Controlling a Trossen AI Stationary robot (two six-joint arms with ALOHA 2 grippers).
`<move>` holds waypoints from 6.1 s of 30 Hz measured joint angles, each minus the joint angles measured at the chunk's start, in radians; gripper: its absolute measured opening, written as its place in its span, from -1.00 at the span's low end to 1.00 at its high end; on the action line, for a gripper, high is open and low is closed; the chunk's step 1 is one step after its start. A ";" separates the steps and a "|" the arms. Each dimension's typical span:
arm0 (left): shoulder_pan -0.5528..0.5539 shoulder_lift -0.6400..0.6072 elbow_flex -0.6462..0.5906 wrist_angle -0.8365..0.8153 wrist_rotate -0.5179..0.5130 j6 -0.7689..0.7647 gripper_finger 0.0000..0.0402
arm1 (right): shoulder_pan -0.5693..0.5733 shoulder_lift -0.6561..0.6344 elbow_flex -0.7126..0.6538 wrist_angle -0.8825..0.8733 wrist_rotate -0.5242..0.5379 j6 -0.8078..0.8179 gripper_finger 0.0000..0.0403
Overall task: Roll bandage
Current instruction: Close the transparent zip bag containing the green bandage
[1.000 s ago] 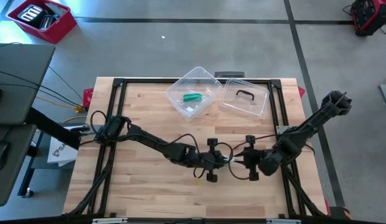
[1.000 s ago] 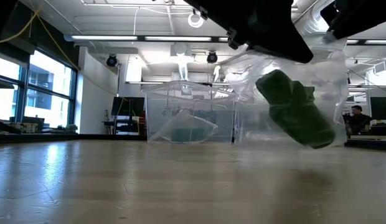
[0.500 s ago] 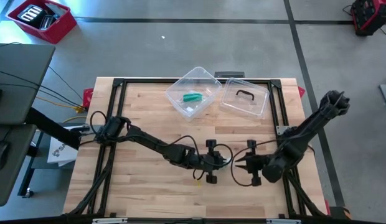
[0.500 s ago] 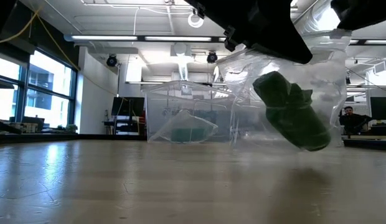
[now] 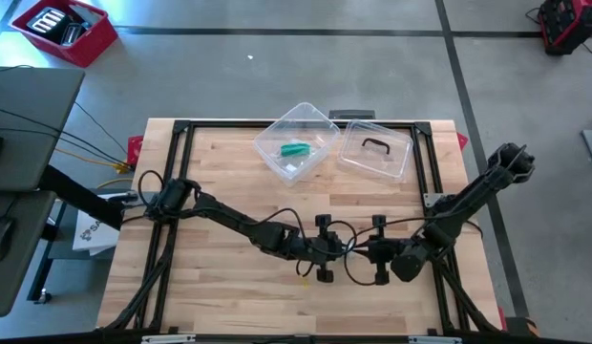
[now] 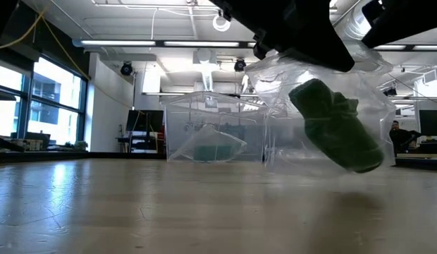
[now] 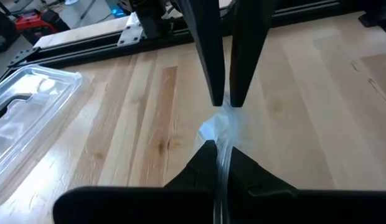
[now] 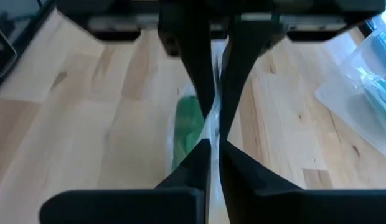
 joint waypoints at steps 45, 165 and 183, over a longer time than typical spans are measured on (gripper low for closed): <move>0.000 -0.001 -0.001 -0.016 0.003 -0.026 -1.00 | -0.110 -0.075 0.000 -0.015 -0.175 0.052 -0.94; -0.042 -0.096 0.001 -0.241 -0.168 -0.001 -0.90 | -0.028 -0.238 0.000 -0.181 -0.138 0.077 -1.00; -0.075 -0.118 -0.001 -0.514 -0.193 -0.140 -0.89 | -0.015 -0.236 0.000 -0.115 -0.148 0.046 -0.99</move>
